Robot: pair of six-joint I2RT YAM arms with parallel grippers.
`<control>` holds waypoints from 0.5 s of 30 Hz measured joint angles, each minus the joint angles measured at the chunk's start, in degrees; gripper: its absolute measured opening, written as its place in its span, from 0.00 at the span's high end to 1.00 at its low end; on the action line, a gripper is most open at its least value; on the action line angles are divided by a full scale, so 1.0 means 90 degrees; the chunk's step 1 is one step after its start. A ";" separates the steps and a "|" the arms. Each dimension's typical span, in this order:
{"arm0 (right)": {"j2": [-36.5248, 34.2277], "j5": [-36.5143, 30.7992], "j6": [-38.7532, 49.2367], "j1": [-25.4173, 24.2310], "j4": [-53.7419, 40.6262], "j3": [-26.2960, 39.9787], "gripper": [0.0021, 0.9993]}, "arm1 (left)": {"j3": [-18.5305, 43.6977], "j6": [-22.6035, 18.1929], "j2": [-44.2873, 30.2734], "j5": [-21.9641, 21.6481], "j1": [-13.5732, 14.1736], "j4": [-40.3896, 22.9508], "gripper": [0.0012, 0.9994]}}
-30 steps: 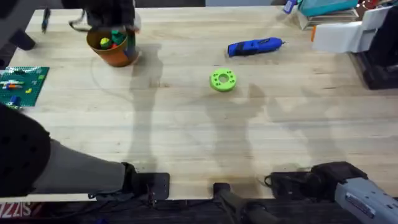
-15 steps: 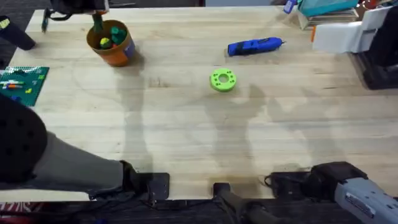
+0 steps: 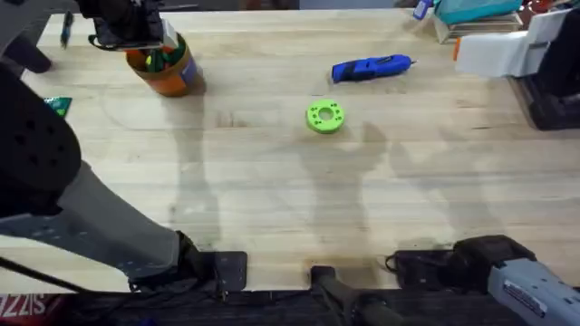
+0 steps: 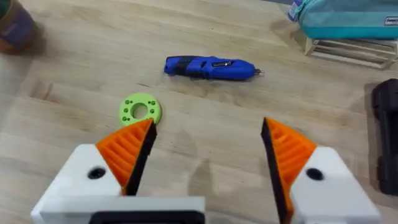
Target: Pick up the gripper from the table and insert it into the empty holder that is missing its gripper. Then pick up a screw, insert it into the mounting hole, and use the screwdriver to tighten it. Finally, clean up the table by picking up the vegetable and placing it into the bucket.
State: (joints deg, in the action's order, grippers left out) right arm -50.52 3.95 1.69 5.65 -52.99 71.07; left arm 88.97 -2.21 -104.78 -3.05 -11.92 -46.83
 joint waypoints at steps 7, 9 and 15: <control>0.0000 0.0000 0.0000 0.0000 0.0000 0.0002 0.01 | 0.0000 0.0002 -0.0043 0.0000 0.0000 -0.0055 0.22; 0.0002 0.0000 0.0000 0.0000 0.0000 0.0000 0.01 | 0.0000 0.0004 -0.0028 0.0000 0.0000 -0.0108 0.18; 0.0000 0.0002 0.0000 0.0000 0.0000 0.0002 0.01 | 0.0000 0.0004 0.0457 0.0007 0.0000 -0.0309 0.10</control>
State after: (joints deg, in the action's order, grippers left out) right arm -50.52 3.97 1.69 5.65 -52.99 71.09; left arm 88.97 -2.17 -100.66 -2.98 -11.92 -49.60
